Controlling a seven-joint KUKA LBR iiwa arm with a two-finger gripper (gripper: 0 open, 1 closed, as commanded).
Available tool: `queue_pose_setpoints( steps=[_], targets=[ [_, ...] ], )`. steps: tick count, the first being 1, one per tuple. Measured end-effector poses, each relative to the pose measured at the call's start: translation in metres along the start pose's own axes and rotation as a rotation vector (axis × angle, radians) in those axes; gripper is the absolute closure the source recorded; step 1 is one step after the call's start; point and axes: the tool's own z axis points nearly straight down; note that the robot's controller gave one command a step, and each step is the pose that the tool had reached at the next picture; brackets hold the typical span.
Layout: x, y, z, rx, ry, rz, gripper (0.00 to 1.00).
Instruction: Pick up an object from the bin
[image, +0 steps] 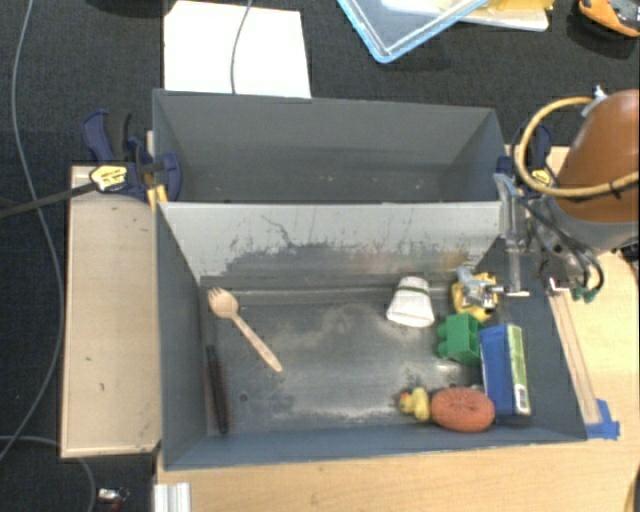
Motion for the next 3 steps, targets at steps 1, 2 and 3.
queue_pose_setpoints(
  steps=[1,2,3],
  targets=[
    [-0.001,0.001,-0.005,0.001,-0.008,-0.003,0.0],
    [0.039,-0.011,0.038,0.004,-0.016,-0.129,0.0],
    [0.052,-0.019,0.065,0.003,-0.012,-0.21,0.0]
  ],
)
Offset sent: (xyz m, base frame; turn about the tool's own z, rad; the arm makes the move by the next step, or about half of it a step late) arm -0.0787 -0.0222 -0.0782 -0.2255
